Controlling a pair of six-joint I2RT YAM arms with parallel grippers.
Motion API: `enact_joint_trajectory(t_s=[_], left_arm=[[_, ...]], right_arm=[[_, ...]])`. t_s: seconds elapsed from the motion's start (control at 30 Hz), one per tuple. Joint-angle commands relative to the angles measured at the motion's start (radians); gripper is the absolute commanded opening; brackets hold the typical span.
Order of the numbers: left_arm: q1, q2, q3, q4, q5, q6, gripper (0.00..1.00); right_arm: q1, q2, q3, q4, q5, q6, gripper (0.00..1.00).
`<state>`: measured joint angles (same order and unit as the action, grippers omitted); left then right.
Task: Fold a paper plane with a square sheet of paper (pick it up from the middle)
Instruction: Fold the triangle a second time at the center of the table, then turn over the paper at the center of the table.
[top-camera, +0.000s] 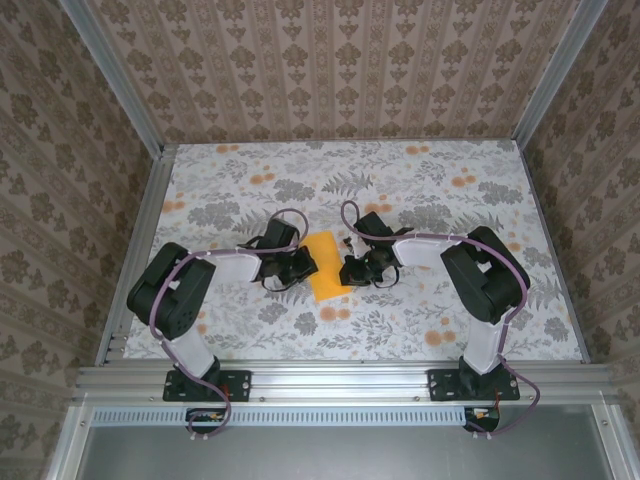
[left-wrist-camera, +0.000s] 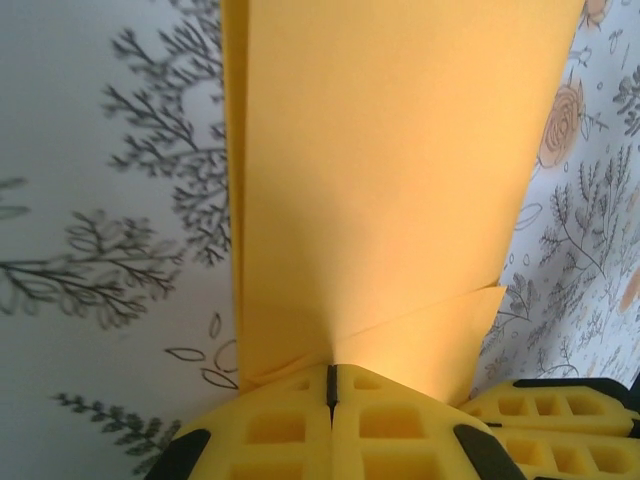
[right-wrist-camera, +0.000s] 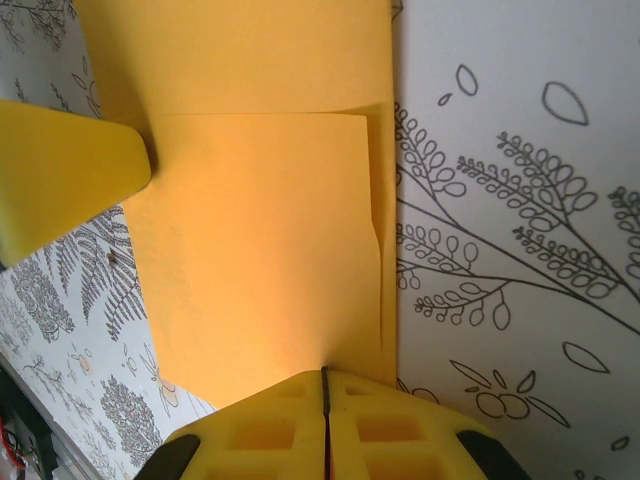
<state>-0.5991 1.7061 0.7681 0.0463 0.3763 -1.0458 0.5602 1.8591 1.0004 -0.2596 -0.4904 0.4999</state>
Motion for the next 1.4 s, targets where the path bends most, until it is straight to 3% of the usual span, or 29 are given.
enact_joint_trajectory(t_s=[0.0,0.47,0.67,0.93,1.03,1.37], left_arm=[[0.034,0.004,-0.025,-0.053,-0.075,0.032,0.05],[0.114,-0.082,-0.062,-0.093,-0.088,0.072,0.08],[0.115,-0.190,-0.088,-0.103,-0.079,0.073,0.21],[0.064,-0.281,-0.117,-0.108,-0.065,0.060,0.55],[0.039,-0.279,-0.119,-0.092,-0.064,0.039,0.59],[0.003,-0.212,-0.116,-0.010,-0.033,-0.009,0.61]], right_arm=[[0.003,0.068,-0.058,-0.108,0.119,-0.018,0.08],[0.004,0.036,-0.057,-0.080,0.104,-0.002,0.09],[0.006,-0.063,-0.013,-0.025,0.033,0.028,0.18],[0.006,-0.129,0.045,-0.047,0.104,-0.057,0.41],[0.004,-0.090,0.077,-0.073,0.143,-0.099,0.43],[-0.002,0.013,0.141,-0.046,0.111,-0.149,0.47]])
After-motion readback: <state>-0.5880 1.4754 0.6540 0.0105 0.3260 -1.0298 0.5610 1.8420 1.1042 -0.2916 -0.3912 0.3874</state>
